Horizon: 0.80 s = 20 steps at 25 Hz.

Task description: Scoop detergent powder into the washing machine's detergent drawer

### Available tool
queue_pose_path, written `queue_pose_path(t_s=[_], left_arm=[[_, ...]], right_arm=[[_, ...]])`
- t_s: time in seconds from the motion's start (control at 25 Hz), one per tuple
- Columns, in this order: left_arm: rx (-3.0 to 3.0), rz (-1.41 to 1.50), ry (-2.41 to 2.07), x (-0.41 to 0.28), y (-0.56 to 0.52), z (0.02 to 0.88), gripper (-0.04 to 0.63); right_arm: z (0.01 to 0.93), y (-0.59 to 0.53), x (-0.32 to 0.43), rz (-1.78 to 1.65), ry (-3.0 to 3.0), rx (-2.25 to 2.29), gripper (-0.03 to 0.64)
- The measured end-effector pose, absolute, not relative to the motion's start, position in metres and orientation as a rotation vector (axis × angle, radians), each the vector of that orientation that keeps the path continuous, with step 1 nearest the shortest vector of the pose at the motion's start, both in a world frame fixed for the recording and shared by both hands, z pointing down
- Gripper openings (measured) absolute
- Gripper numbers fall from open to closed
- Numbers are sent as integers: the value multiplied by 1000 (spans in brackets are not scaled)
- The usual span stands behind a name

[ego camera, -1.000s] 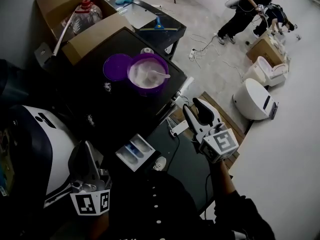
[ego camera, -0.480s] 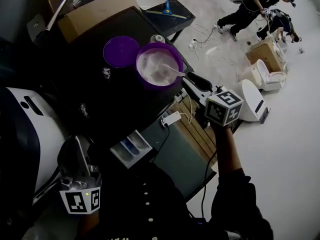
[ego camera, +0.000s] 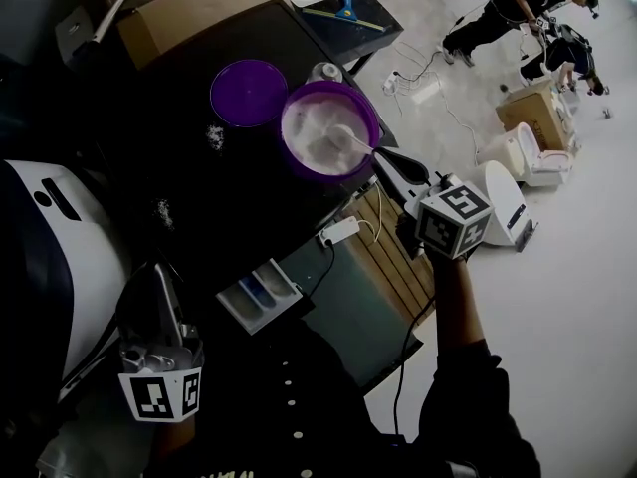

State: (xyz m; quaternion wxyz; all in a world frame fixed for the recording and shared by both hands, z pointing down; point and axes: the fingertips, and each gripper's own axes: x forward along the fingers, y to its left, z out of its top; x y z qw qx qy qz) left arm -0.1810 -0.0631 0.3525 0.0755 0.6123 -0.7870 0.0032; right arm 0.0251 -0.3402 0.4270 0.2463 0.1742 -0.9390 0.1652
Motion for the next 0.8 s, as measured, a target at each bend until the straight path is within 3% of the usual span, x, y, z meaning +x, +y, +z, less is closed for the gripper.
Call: queue_pose_path(t_s=[0.44,0.8], left_arm=[[1825,17,-2335,-181,-66,361,13],[1805,20,-2332,-189,-64,369,13]], right_arm=[[395,-331,-6,-200,-2421,257,32],[412,-332,-19,-264,-2304,225,31]])
